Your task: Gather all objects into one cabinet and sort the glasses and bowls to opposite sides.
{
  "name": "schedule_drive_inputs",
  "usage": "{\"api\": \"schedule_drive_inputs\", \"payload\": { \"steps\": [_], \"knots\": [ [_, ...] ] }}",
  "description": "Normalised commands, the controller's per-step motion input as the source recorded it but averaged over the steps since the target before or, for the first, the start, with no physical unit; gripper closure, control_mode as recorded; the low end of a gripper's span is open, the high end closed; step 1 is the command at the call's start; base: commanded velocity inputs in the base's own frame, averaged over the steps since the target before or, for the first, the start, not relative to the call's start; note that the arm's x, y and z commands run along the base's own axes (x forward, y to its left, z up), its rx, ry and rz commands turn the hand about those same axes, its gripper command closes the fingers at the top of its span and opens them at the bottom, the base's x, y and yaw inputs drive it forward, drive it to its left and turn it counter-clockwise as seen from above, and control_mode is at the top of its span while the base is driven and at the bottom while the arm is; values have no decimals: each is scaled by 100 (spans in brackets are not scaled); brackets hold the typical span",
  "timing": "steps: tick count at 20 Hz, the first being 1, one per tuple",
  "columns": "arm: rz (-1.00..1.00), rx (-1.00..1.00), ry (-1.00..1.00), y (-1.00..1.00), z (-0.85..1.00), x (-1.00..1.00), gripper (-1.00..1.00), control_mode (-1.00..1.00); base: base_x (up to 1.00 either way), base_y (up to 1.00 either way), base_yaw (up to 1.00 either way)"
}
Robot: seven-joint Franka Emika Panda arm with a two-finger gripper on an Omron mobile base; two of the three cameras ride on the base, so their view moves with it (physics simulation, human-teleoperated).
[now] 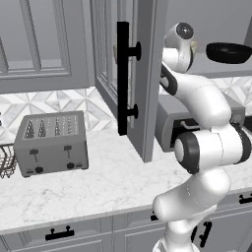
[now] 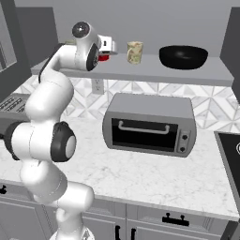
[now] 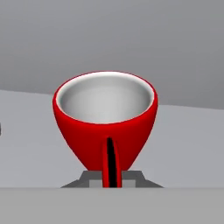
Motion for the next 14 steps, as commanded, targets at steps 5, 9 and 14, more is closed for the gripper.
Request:
{"api": "schedule_drive_inputs", "payload": {
  "steps": [5,9,14],
  "knots": [
    [-1,0,0,11,0,56,-100,-100,0,0,0],
    [-1,1,0,12,0,39,-100,-100,0,0,0],
    [-1,7,0,-1,0,20,-100,-100,0,0,0]
  ]
}}
